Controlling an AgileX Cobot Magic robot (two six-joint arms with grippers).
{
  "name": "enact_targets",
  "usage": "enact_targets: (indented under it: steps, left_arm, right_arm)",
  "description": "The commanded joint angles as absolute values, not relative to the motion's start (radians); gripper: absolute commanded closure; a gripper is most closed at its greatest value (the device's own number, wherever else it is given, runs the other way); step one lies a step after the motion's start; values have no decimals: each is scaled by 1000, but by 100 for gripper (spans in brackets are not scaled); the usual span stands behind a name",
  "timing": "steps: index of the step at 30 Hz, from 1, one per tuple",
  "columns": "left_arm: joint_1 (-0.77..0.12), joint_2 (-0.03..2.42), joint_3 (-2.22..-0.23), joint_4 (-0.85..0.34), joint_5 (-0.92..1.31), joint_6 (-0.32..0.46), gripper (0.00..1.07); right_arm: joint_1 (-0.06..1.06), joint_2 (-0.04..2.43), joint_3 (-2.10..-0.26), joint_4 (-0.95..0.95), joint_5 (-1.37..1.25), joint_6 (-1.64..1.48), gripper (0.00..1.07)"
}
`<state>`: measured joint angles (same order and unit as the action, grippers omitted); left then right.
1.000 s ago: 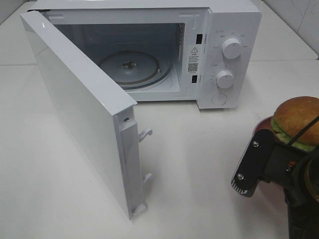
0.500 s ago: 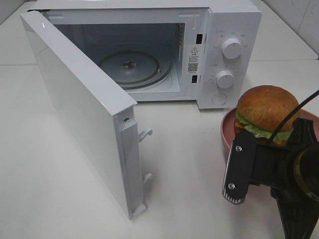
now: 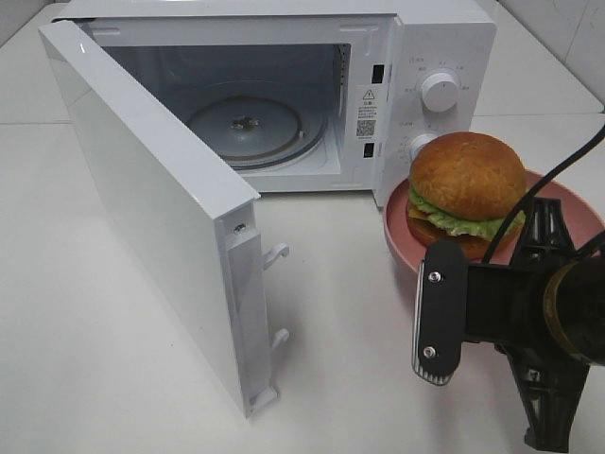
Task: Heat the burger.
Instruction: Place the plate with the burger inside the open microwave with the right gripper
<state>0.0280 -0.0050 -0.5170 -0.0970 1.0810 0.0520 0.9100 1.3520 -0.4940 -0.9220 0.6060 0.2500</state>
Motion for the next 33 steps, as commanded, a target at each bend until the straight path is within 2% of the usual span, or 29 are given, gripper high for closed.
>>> enact_targets:
  steps: [1, 9, 19, 26, 33]
  left_arm:
    - [30, -19, -516, -100, 1068, 56, 6]
    - [30, -19, -516, -100, 1068, 56, 6]
    - [30, -19, -516, -100, 1068, 56, 6]
    - [30, -19, -516, -100, 1068, 56, 6]
    - [30, -19, -516, -100, 1068, 56, 6]
  right_arm:
    - [914, 1346, -494, -996, 606, 246, 102]
    - [914, 1346, -494, -1053, 519, 237, 101]
    - [914, 1346, -494, -1080, 396, 85, 101]
    - [911, 1350, -494, -1080, 363, -15, 107]
    - [910, 1350, -494, -1080, 323, -67, 107]
